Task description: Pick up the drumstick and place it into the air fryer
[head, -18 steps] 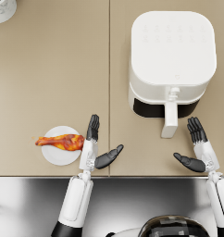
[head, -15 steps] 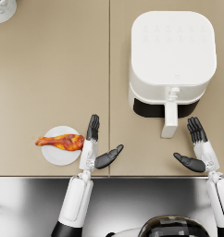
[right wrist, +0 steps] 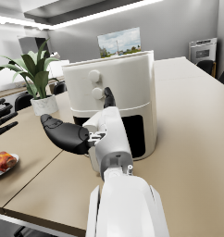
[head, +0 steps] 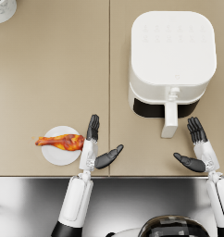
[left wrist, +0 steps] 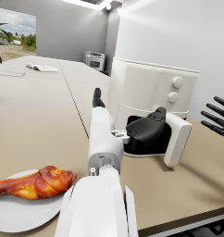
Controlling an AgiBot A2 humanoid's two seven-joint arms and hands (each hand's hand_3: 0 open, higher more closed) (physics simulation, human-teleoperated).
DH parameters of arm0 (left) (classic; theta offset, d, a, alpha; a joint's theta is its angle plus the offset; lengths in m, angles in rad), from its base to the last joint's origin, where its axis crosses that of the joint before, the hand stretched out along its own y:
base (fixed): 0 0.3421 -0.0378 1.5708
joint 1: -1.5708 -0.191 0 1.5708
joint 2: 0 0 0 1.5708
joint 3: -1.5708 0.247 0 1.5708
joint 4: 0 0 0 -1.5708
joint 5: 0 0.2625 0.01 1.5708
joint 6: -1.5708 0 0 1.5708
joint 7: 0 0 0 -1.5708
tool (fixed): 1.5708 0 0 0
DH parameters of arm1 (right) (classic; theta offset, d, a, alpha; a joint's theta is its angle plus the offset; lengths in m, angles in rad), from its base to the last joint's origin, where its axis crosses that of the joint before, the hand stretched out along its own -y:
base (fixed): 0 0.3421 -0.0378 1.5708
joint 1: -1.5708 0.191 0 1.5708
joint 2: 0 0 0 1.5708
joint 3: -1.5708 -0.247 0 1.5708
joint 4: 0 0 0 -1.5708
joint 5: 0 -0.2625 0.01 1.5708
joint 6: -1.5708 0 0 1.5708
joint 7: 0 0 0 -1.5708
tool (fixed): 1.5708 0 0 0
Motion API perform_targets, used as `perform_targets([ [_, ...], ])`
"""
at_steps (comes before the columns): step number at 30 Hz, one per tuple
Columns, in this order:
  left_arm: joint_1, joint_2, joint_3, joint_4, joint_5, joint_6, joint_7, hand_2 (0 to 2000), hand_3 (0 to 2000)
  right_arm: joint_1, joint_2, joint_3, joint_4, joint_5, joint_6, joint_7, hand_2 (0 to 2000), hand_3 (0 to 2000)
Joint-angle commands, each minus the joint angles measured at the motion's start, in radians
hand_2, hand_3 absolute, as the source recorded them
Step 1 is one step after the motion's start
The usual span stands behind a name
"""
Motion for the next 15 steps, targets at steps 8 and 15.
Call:
perform_targets([
  [8,-0.028,0.002,-0.031,-0.021,0.0,-0.082,-0.082,0,0,0.005,-0.023,0.024,0.0,0.0,-0.086,0.087,0,0],
  [15,-0.053,0.013,-0.113,-0.051,0.267,-0.099,-0.099,0,0,0.021,-0.053,0.015,-0.04,0.232,-0.098,0.1,0,0],
])
